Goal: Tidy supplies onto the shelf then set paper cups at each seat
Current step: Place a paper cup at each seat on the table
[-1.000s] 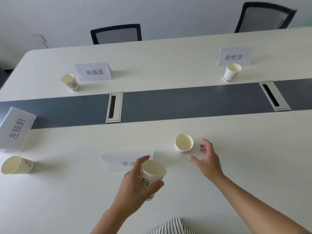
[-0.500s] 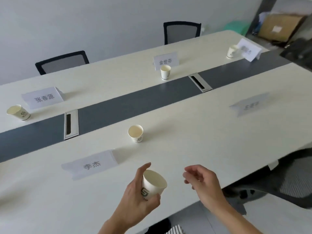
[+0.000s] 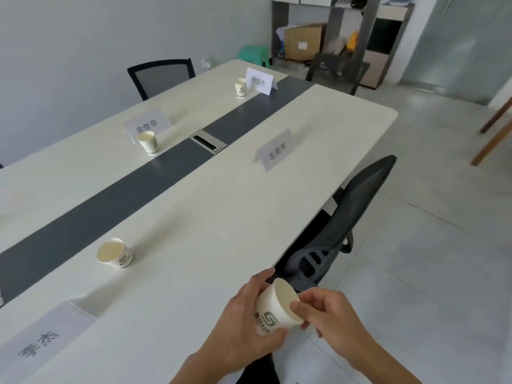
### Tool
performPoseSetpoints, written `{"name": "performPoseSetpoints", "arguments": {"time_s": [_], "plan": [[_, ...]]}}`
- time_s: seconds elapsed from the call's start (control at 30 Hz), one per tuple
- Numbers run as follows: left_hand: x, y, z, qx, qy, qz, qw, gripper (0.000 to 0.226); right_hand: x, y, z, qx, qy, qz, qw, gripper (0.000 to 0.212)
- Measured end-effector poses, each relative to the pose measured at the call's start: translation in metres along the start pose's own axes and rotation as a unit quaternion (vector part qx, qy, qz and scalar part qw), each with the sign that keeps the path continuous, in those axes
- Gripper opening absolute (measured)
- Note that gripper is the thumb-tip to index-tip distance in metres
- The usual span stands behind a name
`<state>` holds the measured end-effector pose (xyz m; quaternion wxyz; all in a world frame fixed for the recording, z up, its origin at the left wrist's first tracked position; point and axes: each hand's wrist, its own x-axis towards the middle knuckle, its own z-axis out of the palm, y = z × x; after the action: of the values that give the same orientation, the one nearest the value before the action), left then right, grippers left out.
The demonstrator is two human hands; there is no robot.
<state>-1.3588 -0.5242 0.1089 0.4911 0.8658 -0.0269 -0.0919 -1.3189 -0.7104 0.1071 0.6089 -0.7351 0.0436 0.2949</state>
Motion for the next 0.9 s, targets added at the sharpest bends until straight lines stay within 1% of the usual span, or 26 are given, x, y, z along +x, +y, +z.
{"name": "performPoseSetpoints", "arguments": {"time_s": [0.07, 0.13, 0.27, 0.37, 0.43, 0.47, 0.53, 0.57, 0.6, 0.7, 0.77, 0.83, 0.87, 0.9], "plan": [[0.021, 0.011, 0.006, 0.010, -0.025, 0.024, 0.999, 0.081, 0.005, 0.000, -0.019, 0.018, 0.030, 0.019, 0.999, 0.007], [0.046, 0.019, 0.010, 0.004, -0.046, 0.029, 0.998, 0.075, 0.014, 0.000, -0.039, 0.041, 0.068, 0.029, 0.996, 0.009], [0.105, 0.033, 0.021, -0.022, -0.080, 0.023, 0.996, 0.055, 0.029, -0.013, -0.089, 0.070, 0.148, 0.040, 0.986, 0.015], [0.148, 0.055, 0.039, -0.026, -0.125, 0.029, 0.991, 0.047, 0.033, -0.026, -0.128, 0.111, 0.190, 0.025, 0.975, 0.018], [0.175, 0.072, 0.053, -0.025, -0.144, 0.037, 0.989, 0.049, 0.031, -0.031, -0.150, 0.166, 0.197, 0.008, 0.966, 0.017], [0.187, 0.081, 0.062, -0.017, -0.152, 0.045, 0.987, 0.050, 0.028, -0.031, -0.159, 0.176, 0.196, -0.001, 0.965, 0.021], [0.210, 0.097, 0.082, 0.000, -0.180, 0.067, 0.981, 0.051, 0.023, -0.027, -0.175, 0.170, 0.212, -0.013, 0.962, 0.052], [0.220, 0.106, 0.093, 0.010, -0.200, 0.077, 0.977, 0.051, 0.022, -0.024, -0.182, 0.172, 0.236, -0.018, 0.956, 0.064], [0.229, 0.114, 0.105, 0.023, -0.222, 0.086, 0.971, 0.052, 0.021, -0.020, -0.190, 0.178, 0.268, -0.023, 0.947, 0.070], [0.260, 0.135, 0.143, 0.067, -0.294, 0.110, 0.947, 0.056, 0.021, -0.006, -0.227, 0.214, 0.359, -0.031, 0.908, 0.073], [0.286, 0.145, 0.167, 0.112, -0.334, 0.111, 0.929, 0.055, 0.022, 0.006, -0.262, 0.243, 0.409, -0.027, 0.879, 0.073], [0.317, 0.154, 0.190, 0.137, -0.350, 0.099, 0.921, 0.049, 0.024, 0.021, -0.304, 0.255, 0.442, -0.025, 0.860, 0.079], [0.333, 0.157, 0.200, 0.137, -0.348, 0.086, 0.924, 0.045, 0.025, 0.029, -0.326, 0.258, 0.453, -0.024, 0.853, 0.083], [0.349, 0.161, 0.210, 0.129, -0.342, 0.066, 0.928, 0.039, 0.026, 0.036, -0.349, 0.263, 0.461, -0.019, 0.847, 0.082]]}}
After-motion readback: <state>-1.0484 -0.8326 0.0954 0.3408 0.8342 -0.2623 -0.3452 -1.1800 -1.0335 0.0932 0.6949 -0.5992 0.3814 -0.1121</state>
